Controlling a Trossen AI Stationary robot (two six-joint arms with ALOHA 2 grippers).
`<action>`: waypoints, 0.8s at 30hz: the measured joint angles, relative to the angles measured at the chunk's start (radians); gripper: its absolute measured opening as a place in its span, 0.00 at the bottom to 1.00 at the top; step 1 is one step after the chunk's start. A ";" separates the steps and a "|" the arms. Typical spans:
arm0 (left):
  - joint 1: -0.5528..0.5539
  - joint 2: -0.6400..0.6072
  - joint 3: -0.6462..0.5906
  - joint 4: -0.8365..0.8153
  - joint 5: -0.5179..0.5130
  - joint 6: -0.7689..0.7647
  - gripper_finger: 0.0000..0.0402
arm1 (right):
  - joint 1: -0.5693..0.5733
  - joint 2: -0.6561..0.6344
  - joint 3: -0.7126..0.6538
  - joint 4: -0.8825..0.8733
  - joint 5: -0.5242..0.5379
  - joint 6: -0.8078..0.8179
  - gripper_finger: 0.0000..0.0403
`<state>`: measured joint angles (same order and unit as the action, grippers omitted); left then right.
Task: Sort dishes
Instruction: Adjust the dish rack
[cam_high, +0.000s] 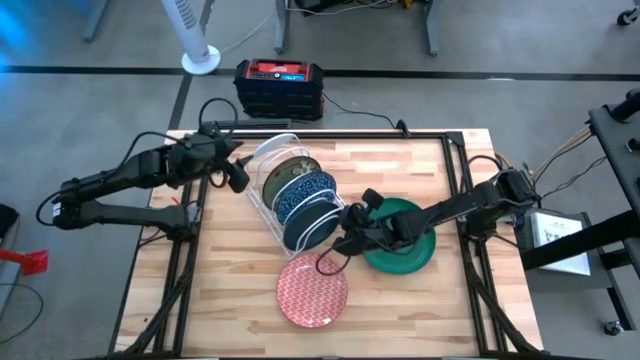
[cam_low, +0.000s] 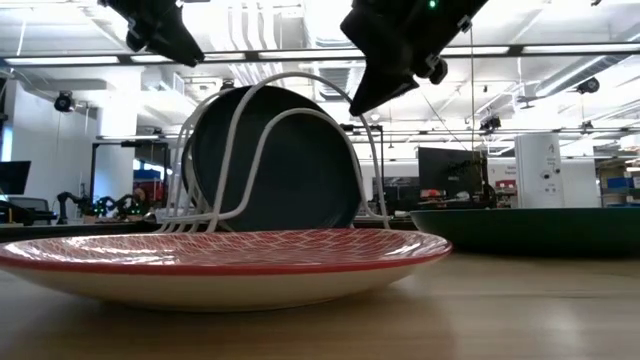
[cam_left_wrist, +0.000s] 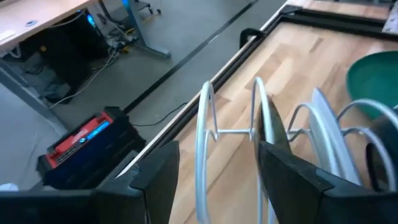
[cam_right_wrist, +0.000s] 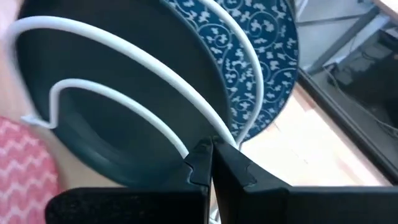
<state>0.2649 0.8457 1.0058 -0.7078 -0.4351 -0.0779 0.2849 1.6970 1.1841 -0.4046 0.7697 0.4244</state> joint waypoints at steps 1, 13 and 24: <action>0.000 -0.001 -0.006 -0.001 -0.010 0.004 0.51 | -0.006 0.000 -0.003 -0.001 0.009 0.000 0.00; 0.000 -0.013 -0.016 -0.001 -0.117 0.035 0.51 | -0.136 0.000 -0.024 -0.010 0.017 -0.053 0.00; 0.000 -0.038 -0.016 -0.002 -0.152 0.043 0.51 | -0.278 0.000 -0.032 -0.068 0.017 -0.163 0.00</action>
<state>0.2649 0.8078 0.9897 -0.7101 -0.5869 -0.0345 0.0066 1.6966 1.1518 -0.4725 0.7862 0.2619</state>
